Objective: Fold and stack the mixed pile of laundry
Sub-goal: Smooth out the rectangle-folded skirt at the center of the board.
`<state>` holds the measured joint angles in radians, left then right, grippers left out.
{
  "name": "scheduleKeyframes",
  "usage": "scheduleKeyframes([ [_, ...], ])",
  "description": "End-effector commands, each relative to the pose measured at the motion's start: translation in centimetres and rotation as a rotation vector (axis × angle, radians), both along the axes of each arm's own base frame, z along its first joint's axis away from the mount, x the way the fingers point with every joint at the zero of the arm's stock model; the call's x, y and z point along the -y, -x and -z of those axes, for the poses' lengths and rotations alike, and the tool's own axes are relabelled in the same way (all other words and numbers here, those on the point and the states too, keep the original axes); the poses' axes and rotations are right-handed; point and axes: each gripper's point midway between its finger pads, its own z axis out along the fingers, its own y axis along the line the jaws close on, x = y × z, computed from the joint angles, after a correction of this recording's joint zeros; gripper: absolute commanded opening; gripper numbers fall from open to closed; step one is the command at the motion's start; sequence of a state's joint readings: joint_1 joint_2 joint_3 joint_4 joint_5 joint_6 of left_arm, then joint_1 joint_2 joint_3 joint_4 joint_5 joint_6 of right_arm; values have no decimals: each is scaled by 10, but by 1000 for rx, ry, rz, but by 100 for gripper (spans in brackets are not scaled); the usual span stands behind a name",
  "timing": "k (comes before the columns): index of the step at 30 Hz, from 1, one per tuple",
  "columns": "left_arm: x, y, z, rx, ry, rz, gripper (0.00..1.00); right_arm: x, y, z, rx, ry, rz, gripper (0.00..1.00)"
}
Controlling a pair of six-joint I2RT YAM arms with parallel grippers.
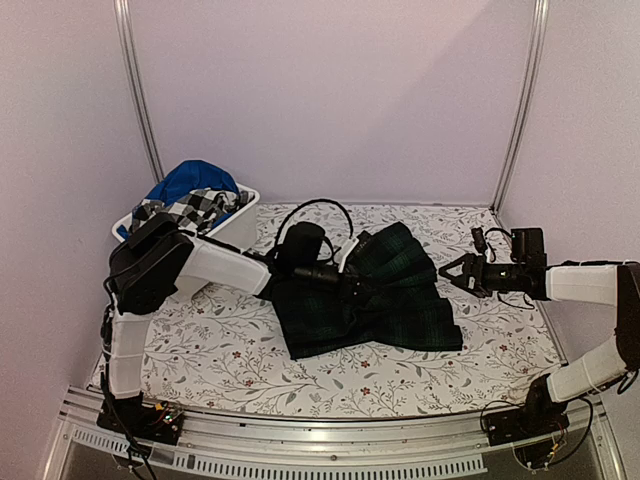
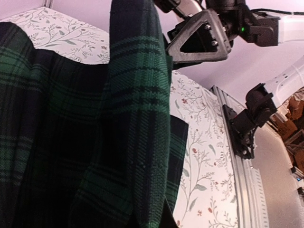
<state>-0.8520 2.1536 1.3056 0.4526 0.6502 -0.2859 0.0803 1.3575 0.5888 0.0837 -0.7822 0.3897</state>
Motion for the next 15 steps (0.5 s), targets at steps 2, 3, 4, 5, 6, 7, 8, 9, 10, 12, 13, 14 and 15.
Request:
scheduleKeyframes([
  [2,8,25,-24,-56,139,158,0,-9,-1,-12,55,-54,-54,78],
  [3,8,25,-23,-62,142,157,0,-11,-1,-14,63,-60,-66,79],
  [4,7,23,-23,-68,143,150,0,-13,0,-16,72,-65,-79,78],
  [5,7,23,-22,-69,142,149,0,-15,0,-18,77,-71,-92,78],
  [6,7,23,-22,-67,142,151,0,-16,0,-18,77,-75,-99,79],
  [7,7,23,-23,-64,142,151,0,-18,1,-18,78,-81,-110,79],
  [8,7,23,-22,-66,140,152,0,-21,1,-17,77,-88,-123,80],
  [9,8,23,-22,-66,136,154,0,-23,1,-17,76,-97,-132,80],
  [10,9,22,-20,-68,130,151,0,-26,0,-17,76,-104,-140,80],
  [12,10,21,-18,-67,122,151,0,-33,-1,-18,69,-125,-159,80],
  [13,11,21,-15,-71,114,149,0,-36,-3,-20,72,-132,-166,80],
  [14,12,20,-14,-69,109,147,0,-41,-3,-23,75,-138,-181,79],
  [15,12,20,-12,-71,102,145,0,-44,-3,-26,79,-141,-190,79],
])
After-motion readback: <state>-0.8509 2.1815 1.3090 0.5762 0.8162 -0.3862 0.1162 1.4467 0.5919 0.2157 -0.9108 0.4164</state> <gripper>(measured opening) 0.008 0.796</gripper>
